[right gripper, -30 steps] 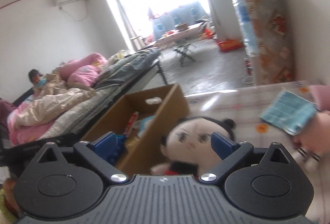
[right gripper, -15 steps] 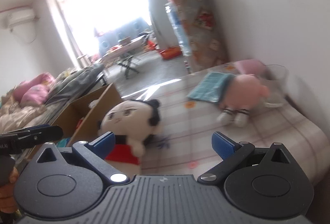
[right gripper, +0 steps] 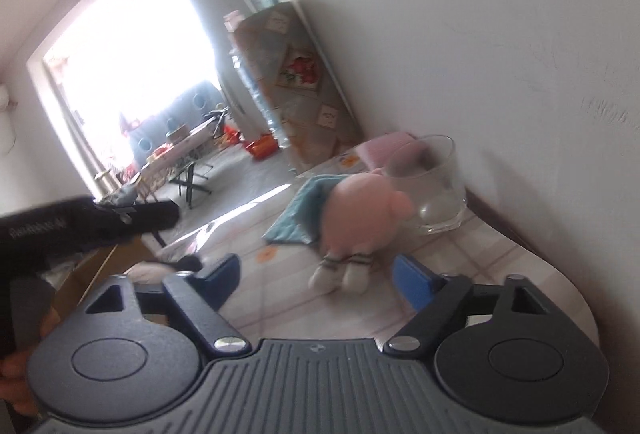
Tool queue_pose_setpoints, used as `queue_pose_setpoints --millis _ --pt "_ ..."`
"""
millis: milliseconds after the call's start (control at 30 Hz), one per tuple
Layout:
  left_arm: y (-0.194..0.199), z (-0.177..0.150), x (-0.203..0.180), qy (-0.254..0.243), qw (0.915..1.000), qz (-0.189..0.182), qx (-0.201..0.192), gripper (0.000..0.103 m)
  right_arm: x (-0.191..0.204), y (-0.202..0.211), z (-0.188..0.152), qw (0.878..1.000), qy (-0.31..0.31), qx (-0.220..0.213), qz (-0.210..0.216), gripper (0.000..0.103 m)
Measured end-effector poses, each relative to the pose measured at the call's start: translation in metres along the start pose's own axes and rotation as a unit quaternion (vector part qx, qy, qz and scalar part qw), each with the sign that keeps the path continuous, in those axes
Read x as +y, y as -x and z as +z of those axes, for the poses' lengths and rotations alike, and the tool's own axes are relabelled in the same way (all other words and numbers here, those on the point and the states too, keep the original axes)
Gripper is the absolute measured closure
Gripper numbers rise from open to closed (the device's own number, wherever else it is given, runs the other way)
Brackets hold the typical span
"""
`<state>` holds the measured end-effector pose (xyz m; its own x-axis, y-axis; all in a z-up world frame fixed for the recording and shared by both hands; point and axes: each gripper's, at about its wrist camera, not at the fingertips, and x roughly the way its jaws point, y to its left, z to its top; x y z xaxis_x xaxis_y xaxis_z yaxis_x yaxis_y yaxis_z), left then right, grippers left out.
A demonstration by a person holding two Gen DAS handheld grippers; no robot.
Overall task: Organize soft objects
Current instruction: 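Move both open tools back over the bed toward the pink plush pig, then close the left tool on the pink plush pig while the right tool grips it too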
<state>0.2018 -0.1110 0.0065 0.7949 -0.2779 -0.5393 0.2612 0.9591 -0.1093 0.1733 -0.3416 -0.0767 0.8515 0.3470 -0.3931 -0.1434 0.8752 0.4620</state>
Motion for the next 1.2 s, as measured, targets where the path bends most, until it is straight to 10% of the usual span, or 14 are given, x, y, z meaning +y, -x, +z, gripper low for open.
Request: queue_pose_setpoints --millis 200,500,1000,1200 --pt "-0.078 -0.008 0.018 0.126 0.9855 -0.023 0.112 0.046 -0.040 -0.062 0.009 0.997 -0.060 0.049 0.020 0.041" --pt "-0.135 -0.020 0.021 0.172 0.9693 -0.006 0.175 0.054 -0.059 -0.114 0.001 0.989 -0.081 0.116 0.042 0.087" --pt "-0.049 -0.049 0.010 0.123 0.9735 -0.033 0.190 0.053 -0.041 -0.032 -0.036 0.973 -0.096 0.155 0.144 0.092" --pt "0.000 -0.077 0.005 0.096 0.9747 -0.061 0.192 0.037 -0.036 0.015 -0.068 0.963 -0.108 0.183 0.163 0.089"
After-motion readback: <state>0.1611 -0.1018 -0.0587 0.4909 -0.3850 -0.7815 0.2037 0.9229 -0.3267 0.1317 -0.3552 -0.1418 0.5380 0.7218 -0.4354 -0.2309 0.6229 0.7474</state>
